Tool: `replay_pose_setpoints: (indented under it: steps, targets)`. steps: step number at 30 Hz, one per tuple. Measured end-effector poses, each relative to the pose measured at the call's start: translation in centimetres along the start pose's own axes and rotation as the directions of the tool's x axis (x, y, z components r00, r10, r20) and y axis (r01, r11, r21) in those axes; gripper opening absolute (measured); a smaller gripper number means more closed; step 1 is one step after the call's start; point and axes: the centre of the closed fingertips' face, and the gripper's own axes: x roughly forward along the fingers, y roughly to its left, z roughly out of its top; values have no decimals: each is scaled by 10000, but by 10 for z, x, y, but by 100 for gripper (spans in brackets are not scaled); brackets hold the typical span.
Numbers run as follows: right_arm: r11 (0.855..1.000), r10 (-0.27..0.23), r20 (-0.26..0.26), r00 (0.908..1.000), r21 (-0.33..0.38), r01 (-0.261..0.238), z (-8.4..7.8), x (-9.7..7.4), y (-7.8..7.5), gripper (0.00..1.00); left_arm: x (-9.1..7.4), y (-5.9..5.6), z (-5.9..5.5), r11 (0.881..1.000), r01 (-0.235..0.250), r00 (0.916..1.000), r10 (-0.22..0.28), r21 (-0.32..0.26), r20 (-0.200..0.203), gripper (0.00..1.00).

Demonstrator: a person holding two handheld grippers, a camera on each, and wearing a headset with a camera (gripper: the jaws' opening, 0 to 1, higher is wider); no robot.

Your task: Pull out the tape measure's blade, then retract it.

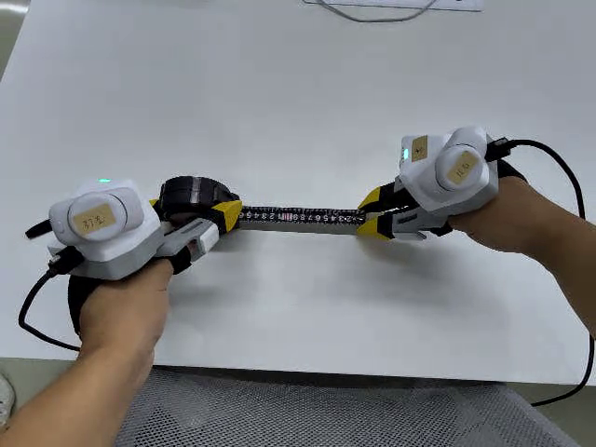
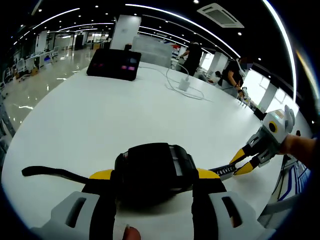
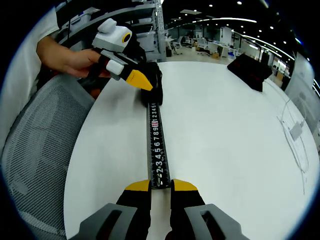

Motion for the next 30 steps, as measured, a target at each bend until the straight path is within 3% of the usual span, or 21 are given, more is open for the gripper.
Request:
replay_pose_setpoints:
  steps: [30]
  targets:
    - [9993, 379, 554, 9977, 27, -382, 34, 27, 2, 11, 0, 1, 0, 9998, 109, 9999, -109, -136, -6, 56]
